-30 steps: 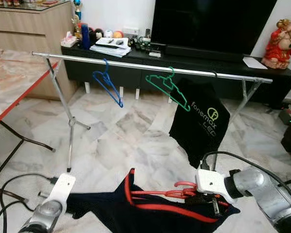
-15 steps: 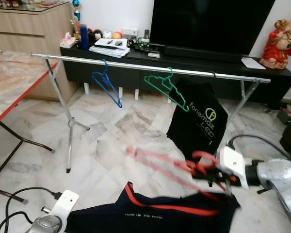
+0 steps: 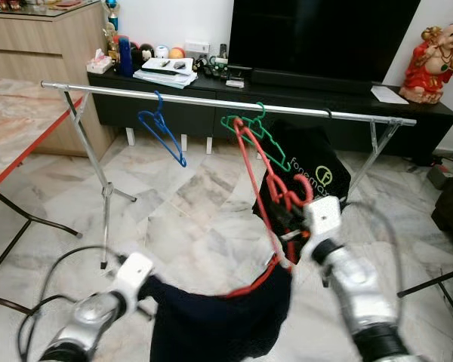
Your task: Hang hanger
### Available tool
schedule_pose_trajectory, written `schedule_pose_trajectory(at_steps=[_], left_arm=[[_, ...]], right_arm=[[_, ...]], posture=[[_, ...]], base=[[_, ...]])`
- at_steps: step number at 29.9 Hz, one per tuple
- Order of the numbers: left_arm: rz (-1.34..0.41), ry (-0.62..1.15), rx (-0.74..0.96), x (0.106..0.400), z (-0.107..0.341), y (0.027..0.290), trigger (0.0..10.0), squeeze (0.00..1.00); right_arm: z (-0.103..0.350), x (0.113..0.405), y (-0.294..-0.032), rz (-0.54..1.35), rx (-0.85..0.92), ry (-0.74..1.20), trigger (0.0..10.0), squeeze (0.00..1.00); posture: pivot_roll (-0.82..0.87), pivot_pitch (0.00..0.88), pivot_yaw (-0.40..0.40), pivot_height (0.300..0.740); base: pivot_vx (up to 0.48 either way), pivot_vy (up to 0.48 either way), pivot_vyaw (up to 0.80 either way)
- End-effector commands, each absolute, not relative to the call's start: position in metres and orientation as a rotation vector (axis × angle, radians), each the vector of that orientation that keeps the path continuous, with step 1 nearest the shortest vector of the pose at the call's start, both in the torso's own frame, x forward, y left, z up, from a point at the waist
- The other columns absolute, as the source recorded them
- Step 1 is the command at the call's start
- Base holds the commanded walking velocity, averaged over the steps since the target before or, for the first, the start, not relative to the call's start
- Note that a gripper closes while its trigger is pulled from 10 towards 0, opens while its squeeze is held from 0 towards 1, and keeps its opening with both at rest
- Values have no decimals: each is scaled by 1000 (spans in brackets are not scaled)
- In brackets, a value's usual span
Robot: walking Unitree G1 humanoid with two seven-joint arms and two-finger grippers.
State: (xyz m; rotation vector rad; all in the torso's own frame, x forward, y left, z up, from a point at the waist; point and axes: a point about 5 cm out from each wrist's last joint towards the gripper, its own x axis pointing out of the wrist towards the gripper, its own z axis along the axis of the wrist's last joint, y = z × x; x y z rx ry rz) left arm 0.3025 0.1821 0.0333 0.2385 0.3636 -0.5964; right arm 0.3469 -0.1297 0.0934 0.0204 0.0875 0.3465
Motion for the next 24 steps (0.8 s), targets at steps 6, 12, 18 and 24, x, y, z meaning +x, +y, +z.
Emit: schedule_pose_trajectory(at_steps=[6, 12, 18, 24], left_arm=[[-734, 352, 254, 297, 38, 177, 0, 0], [-644, 385, 312, 296, 32, 189, 1255, 0], [-726, 311, 177, 288, 38, 176, 0, 0], [-912, 161, -166, 291, 78, 149, 0, 0]], right_arm=[[101, 358, -131, 81, 61, 35, 10000, 0], [109, 362, -140, -6, 104, -17, 10000, 0], [122, 362, -192, -315, 179, -115, 10000, 0], [110, 362, -182, -237, 795, -121, 10000, 0]], posture=[[-14, 0, -39, 740], [-6, 0, -36, 740], [-14, 0, -33, 740], [-9, 0, -37, 740]], base=[[0, 0, 0], [0, 0, 0], [0, 0, 0], [0, 0, 0]])
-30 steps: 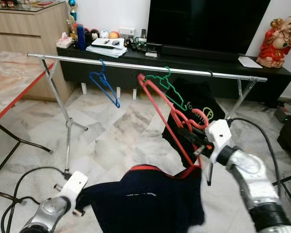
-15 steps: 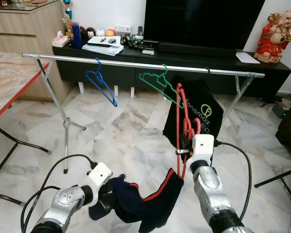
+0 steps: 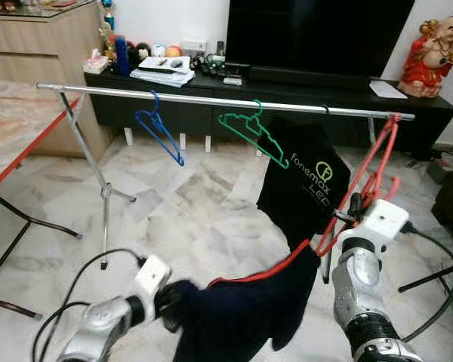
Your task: Hang hanger
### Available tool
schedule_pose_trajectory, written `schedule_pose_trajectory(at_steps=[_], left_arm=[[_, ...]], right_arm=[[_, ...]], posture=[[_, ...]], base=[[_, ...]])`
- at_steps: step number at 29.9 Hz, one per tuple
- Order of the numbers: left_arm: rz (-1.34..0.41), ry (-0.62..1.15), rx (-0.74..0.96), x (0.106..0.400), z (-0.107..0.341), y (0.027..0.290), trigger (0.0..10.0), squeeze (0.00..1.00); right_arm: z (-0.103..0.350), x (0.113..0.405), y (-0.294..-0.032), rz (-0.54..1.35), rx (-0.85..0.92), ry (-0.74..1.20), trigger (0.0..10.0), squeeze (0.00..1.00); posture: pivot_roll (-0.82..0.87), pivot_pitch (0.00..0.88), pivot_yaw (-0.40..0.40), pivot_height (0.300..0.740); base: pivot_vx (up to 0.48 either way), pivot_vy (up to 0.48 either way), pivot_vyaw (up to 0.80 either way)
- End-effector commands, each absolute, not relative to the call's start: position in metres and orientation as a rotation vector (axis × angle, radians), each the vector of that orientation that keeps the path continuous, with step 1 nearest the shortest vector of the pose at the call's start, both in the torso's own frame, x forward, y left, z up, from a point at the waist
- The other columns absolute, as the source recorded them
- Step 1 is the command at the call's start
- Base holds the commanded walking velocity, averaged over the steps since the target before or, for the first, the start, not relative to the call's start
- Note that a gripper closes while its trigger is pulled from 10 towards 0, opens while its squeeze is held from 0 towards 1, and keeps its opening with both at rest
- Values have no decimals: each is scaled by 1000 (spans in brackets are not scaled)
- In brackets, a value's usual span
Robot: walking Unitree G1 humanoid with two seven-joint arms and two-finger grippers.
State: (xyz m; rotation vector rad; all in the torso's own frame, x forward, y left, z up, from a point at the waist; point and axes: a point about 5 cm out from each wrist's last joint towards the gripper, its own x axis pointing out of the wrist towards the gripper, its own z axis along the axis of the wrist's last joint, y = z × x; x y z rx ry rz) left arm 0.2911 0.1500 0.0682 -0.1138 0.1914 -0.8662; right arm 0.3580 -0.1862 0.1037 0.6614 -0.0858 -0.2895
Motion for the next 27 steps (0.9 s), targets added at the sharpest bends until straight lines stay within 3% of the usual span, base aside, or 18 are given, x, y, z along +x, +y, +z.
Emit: schedule_pose_trajectory(at_steps=[1, 2, 3, 5, 7, 8, 13, 16, 17, 18, 27], left_arm=[[-930, 156, -174, 290, 80, 147, 0, 0], [-946, 144, -185, 290, 84, 145, 0, 0], [-947, 127, -204, 290, 87, 145, 0, 0], [-912, 80, -241, 296, 97, 147, 0, 0], [-885, 57, -261, 299, 103, 150, 275, 0], [-874, 63, -267, 299, 105, 152, 10000, 0], [-862, 97, -268, 296, 102, 154, 10000, 0], [-861, 115, -282, 293, 99, 151, 10000, 0], [-861, 115, -282, 293, 99, 151, 10000, 0], [-864, 120, -291, 293, 99, 148, 10000, 0], [-885, 123, -335, 292, 102, 145, 10000, 0]], right_arm=[[110, 363, -178, -203, 834, -127, 10000, 0], [112, 364, -170, -135, 808, -125, 10000, 0], [114, 366, -159, -49, 660, -106, 10000, 0], [122, 365, -138, 120, 152, -125, 10000, 0], [125, 362, -131, 193, -113, -177, 10000, 0], [128, 362, -134, 198, -242, -204, 10000, 0], [137, 361, -145, 180, -613, -304, 10000, 0], [156, 353, -146, 69, -940, -554, 10000, 0], [156, 353, -146, 69, -940, -554, 10000, 0], [160, 345, -135, 77, -1096, -712, 10000, 0], [149, 331, -116, 172, -1261, -892, 10000, 0]], posture=[[-6, 0, -36, 740], [-4, 0, -36, 740], [0, 0, -36, 740], [0, 0, -36, 740], [-3, 0, -38, 740], [-3, 0, -41, 740], [-3, 0, -44, 740], [-7, 0, -44, 740], [-7, 0, -44, 740], [-11, 0, -43, 740], [-7, 0, -46, 740]], base=[[0, 0, 0], [0, 0, 0], [0, 0, 0], [0, 0, 0], [0, 0, 0], [0, 0, 0], [0, 0, 0], [0, 0, 0], [0, 0, 0], [0, 0, 0], [0, 0, 0]])
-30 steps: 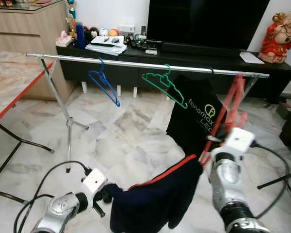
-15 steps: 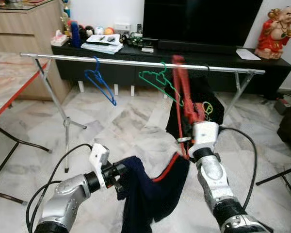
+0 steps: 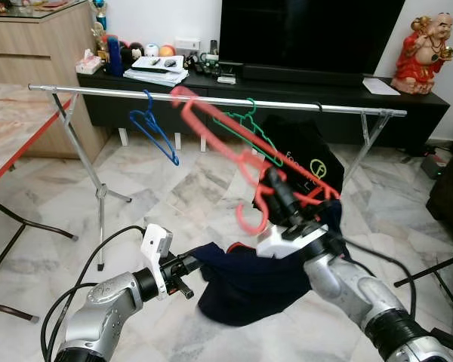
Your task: Hang hanger
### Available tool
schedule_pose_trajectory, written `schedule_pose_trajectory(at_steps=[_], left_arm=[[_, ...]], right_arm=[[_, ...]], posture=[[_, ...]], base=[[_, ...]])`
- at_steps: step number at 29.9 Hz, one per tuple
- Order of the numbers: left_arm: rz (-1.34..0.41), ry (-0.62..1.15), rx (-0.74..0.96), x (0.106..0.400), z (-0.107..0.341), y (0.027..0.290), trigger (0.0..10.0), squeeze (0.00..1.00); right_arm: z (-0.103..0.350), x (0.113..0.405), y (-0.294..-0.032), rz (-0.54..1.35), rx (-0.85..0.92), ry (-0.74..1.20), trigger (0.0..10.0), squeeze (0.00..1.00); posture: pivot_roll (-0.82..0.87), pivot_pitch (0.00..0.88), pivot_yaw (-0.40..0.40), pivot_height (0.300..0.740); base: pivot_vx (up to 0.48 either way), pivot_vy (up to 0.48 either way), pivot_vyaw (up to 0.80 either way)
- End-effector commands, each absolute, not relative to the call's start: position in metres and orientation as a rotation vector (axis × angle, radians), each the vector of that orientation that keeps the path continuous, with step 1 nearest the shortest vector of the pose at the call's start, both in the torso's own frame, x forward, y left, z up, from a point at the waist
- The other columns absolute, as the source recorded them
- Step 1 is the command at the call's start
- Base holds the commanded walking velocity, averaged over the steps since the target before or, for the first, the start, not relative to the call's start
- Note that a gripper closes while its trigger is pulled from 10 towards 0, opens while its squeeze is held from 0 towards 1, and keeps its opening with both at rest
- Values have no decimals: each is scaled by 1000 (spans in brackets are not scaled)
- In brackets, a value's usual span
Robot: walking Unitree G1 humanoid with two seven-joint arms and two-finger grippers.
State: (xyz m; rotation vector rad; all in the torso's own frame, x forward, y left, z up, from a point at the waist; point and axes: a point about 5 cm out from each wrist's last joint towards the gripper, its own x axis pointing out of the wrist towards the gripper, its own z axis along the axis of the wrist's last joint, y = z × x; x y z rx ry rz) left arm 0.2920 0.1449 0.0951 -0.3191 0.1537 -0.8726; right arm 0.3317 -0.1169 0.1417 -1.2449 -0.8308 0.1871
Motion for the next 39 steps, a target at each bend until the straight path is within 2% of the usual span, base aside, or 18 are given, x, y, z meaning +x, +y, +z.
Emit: schedule_pose_trajectory(at_steps=[1, 6, 7, 8, 10, 12, 15, 20, 22, 23, 24, 26, 27, 28, 29, 34, 37, 39], left_arm=[[-901, 121, -364, 290, 104, 143, 10000, 0], [-953, 123, -423, 284, 105, 139, 10000, 0], [-959, 117, -435, 284, 107, 137, 10000, 0], [-959, 117, -435, 284, 107, 137, 10000, 0], [-970, 111, -437, 284, 110, 136, 10000, 0], [-966, 111, -434, 285, 110, 136, 10000, 0], [-951, 112, -435, 285, 111, 137, 10000, 0], [-919, 126, -425, 287, 107, 139, 10000, 0], [-912, 125, -423, 288, 107, 139, 10000, 0], [-911, 124, -424, 288, 108, 139, 10000, 0], [-909, 121, -426, 288, 108, 139, 10000, 0], [-904, 115, -427, 289, 110, 139, 10000, 0], [-901, 112, -428, 289, 110, 140, 10000, 0], [-893, 107, -435, 289, 111, 142, 10000, 0], [-891, 105, -438, 289, 111, 142, 10000, 0], [-891, 101, -442, 290, 111, 142, 10000, 0], [-890, 99, -445, 290, 112, 142, 10000, 0], [-900, 127, -417, 287, 107, 140, 10000, 0]], right_arm=[[148, 328, -115, 176, -1280, -935, 10000, 0], [140, 328, -114, 256, -1327, -925, 10000, 0], [124, 328, -111, 430, -1305, -787, 10000, 0], [124, 328, -111, 430, -1305, -787, 10000, 0], [81, 326, -116, 697, -1313, -405, 10000, 0], [68, 329, -127, 657, -1309, -235, 10000, 0], [79, 340, -133, 430, -875, -90, 10000, 0], [84, 351, -131, 262, -269, 53, 10000, 0], [83, 354, -140, 164, -214, 81, 10000, 0], [83, 354, -143, 125, -214, 83, 10000, 0], [97, 356, -158, -10, -343, -39, 10000, 0], [133, 355, -162, -113, -846, -394, 10000, 0], [146, 350, -154, -96, -1039, -586, 10000, 0], [148, 341, -130, 39, -1359, -814, 10000, 0], [145, 340, -126, 77, -1414, -840, 10000, 0], [141, 342, -139, 56, -1369, -746, 10000, 0], [137, 347, -147, 79, -1240, -613, 10000, 0], [124, 352, -156, 30, -900, -373, 10000, 0]], posture=[[-10, 0, -44, 740], [-18, 0, -41, 740], [-19, 0, -41, 740], [-19, 0, -41, 740], [-19, 0, -46, 740], [-19, 0, -46, 740], [-13, 0, -45, 740], [-13, 0, -44, 740], [-13, 0, -45, 740], [-13, 0, -45, 740], [-5, 0, -47, 740], [0, 0, -47, 740], [-6, 0, -44, 740], [-18, 0, -45, 740], [-17, 0, -47, 740], [-8, 0, -54, 740], [-13, 0, -51, 740], [-11, 0, -48, 740]], base=[[0, 0, 0], [0, 0, 0], [0, 0, 0], [0, 0, 0], [0, 0, 0], [0, 0, 0], [0, 0, 0], [0, 0, 0], [0, 0, 0], [0, 0, 0], [0, 0, 0], [0, 0, 0], [0, 0, 0], [0, 0, 0], [0, 0, 0], [0, 0, 0], [0, 0, 0], [0, 0, 0]])
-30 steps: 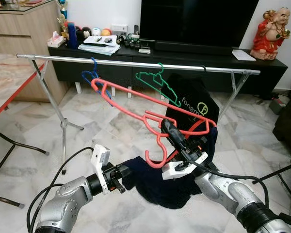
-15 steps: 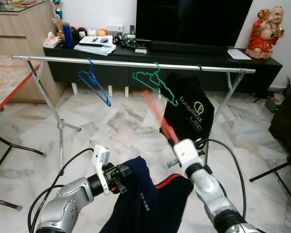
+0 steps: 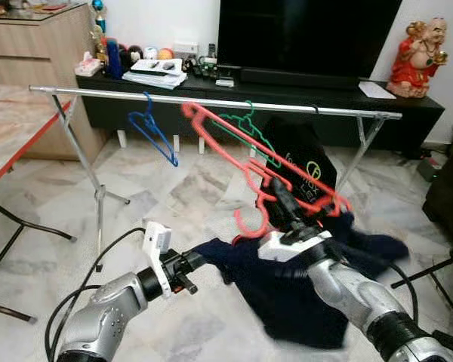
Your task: Hang hanger
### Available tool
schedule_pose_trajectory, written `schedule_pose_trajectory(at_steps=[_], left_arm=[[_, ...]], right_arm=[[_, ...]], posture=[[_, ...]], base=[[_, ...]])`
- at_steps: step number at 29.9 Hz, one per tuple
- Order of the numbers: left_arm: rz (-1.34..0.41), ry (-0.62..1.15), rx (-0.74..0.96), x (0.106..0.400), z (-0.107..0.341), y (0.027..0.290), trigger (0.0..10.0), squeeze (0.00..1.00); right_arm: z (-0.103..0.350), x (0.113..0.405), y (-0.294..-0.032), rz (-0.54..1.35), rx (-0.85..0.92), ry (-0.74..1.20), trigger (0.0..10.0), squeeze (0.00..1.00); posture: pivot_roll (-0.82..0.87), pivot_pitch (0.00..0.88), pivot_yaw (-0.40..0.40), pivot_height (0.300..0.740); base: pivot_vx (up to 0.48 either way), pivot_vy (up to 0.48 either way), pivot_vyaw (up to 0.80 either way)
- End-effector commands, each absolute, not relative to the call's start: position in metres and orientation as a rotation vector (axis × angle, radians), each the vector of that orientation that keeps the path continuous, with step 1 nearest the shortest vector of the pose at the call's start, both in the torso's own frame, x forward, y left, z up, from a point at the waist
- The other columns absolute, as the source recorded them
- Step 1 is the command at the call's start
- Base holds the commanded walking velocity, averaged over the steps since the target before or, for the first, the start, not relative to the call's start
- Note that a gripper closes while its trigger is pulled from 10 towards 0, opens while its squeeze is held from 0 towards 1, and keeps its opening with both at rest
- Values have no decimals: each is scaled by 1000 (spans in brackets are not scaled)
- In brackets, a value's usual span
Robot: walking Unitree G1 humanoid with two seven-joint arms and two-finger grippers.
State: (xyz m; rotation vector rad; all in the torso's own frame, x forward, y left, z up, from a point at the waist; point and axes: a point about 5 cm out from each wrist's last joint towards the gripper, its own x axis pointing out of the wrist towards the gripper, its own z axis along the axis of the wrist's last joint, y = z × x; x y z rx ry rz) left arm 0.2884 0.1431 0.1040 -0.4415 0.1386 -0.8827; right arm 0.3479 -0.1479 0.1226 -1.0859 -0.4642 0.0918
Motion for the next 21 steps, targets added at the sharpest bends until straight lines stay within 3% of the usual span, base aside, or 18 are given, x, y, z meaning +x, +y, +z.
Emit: schedule_pose_trajectory(at_steps=[1, 2, 3, 4, 6, 7, 9, 12, 15, 21], left_arm=[[-904, 140, -400, 287, 105, 139, 10000, 0], [-907, 149, -389, 286, 104, 139, 10000, 0], [-902, 169, -354, 286, 100, 139, 10000, 0], [-902, 169, -354, 286, 100, 139, 10000, 0], [-879, 175, -339, 287, 99, 141, 10000, 0], [-879, 175, -339, 287, 99, 141, 10000, 0], [-803, 183, -298, 294, 95, 146, 10000, 0], [-758, 188, -270, 297, 93, 148, 10000, 0], [-727, 184, -243, 299, 91, 149, 10000, 0], [-701, 182, -226, 300, 89, 151, 10000, 0]], right_arm=[[121, 352, -158, -9, -774, -313, 10000, 0], [119, 352, -159, -33, -699, -282, 10000, 0], [113, 354, -157, -43, -461, -161, 10000, 0], [113, 354, -157, -43, -461, -161, 10000, 0], [98, 356, -150, -4, -165, 13, 10000, 0], [98, 356, -150, -4, -165, 13, 10000, 0], [64, 350, -134, 77, 31, 323, 10000, 0], [49, 343, -121, 141, 110, 447, 10000, 0], [45, 340, -115, 164, 140, 475, 10000, 0], [43, 337, -102, 180, 363, 564, 10000, 0]], posture=[[-11, 0, -48, 740], [-11, 0, -48, 740], [-10, 0, -45, 740], [-10, 0, -45, 740], [-9, 0, -45, 740], [-9, 0, -45, 740], [-15, 0, -41, 740], [-16, 0, -42, 740], [-15, 0, -42, 740], [-8, 0, -42, 740]], base=[[0, 0, 0], [0, 0, 0], [0, 0, 0], [0, 0, 0], [0, 0, 0], [0, 0, 0], [0, 0, 0], [0, 0, 0], [0, 0, 0], [0, 0, 0]])
